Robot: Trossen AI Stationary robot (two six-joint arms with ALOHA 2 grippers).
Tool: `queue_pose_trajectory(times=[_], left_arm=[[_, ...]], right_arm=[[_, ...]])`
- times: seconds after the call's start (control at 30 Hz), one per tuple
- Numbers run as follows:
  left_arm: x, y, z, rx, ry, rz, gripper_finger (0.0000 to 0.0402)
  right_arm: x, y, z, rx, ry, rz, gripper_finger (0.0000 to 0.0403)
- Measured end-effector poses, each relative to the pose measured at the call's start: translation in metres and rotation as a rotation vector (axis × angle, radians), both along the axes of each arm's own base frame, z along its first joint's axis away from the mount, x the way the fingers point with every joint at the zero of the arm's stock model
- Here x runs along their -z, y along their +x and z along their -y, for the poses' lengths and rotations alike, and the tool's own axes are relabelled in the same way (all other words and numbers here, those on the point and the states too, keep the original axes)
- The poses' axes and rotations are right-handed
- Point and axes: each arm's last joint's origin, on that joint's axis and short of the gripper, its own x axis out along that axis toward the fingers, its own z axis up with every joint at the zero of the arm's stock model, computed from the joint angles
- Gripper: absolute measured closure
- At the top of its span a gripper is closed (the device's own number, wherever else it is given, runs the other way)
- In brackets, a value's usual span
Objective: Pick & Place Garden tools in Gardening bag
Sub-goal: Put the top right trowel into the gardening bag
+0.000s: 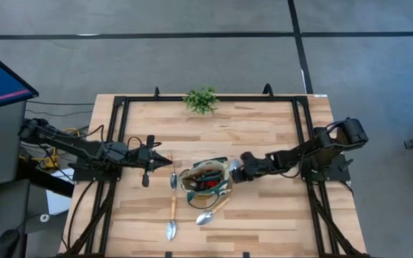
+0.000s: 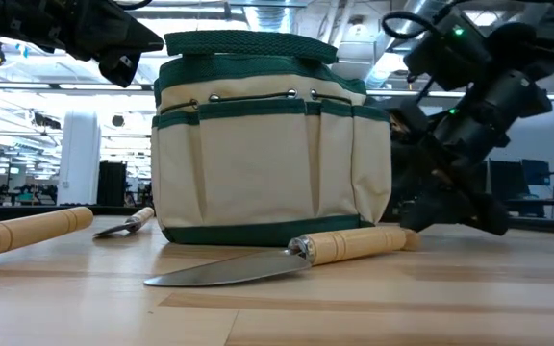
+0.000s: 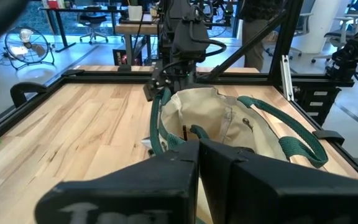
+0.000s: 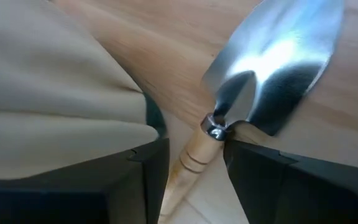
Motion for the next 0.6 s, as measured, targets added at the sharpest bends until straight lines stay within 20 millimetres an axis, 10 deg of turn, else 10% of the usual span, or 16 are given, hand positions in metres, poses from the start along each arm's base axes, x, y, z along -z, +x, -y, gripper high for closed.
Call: queue_pose_trajectory(times=[0.6], left_arm=[[0.018,-0.004,-0.001,0.001,0.013,-0.05,0.0399]], right_arm=[[0.0,0.006,-0.002,-0.02,0.024,-0.135,0.0321]])
